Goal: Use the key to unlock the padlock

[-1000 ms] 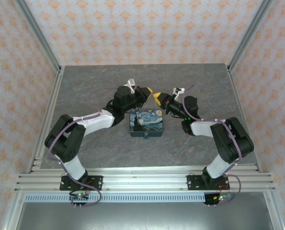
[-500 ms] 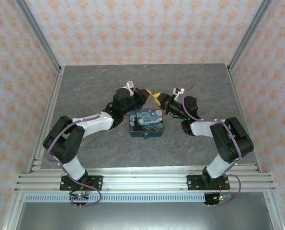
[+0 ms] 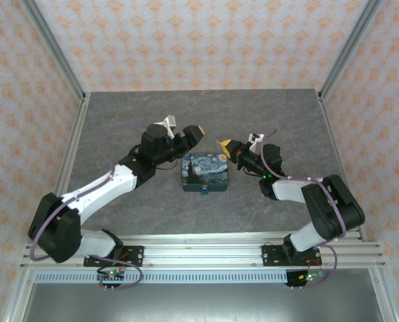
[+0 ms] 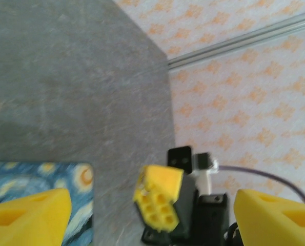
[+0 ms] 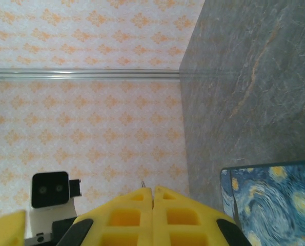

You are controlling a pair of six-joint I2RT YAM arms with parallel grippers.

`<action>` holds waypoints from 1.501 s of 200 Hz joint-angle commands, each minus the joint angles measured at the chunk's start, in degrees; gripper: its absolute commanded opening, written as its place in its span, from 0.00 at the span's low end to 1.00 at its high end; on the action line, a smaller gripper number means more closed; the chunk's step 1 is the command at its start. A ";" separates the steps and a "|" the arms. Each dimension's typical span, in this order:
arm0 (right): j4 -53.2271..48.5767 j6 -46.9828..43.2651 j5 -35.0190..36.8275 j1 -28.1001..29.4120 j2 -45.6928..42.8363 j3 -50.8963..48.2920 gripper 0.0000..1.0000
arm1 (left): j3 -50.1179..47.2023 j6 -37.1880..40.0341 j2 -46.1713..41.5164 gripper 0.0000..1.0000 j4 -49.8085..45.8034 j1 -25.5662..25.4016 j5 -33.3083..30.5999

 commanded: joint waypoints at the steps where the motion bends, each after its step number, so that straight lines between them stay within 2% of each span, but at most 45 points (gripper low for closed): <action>1: -2.31 -2.70 3.31 0.61 -3.60 -1.61 0.00 | -4.49 9.92 -4.56 0.86 -12.15 -2.75 0.20; 23: -3.84 -3.81 4.68 0.94 -5.01 -2.45 0.00 | -9.46 14.22 -9.03 0.86 -14.28 -6.39 -0.16; 59: -3.75 -4.01 6.04 1.10 -4.79 -3.42 0.00 | -18.70 14.60 -10.04 0.84 -7.37 -11.31 -1.59; 121: -3.86 -4.36 6.56 1.23 -3.65 -3.09 0.00 | -18.82 19.97 2.99 0.78 2.89 -17.99 -4.93; 146: -3.34 -4.60 7.00 1.37 -1.89 -2.75 0.00 | -17.86 20.33 7.17 0.76 5.31 -18.16 -6.03; 206: 4.30 -3.28 6.57 2.06 7.56 -1.80 0.00 | -16.55 20.87 12.24 0.76 8.11 -17.91 -13.32; 264: 10.49 -1.01 6.70 2.50 17.52 2.07 0.00 | -15.68 19.28 16.18 0.75 13.19 -12.22 -11.97; 300: 12.38 0.65 6.06 2.59 22.31 6.20 0.00 | -13.01 23.16 16.54 0.75 10.86 -9.99 -9.56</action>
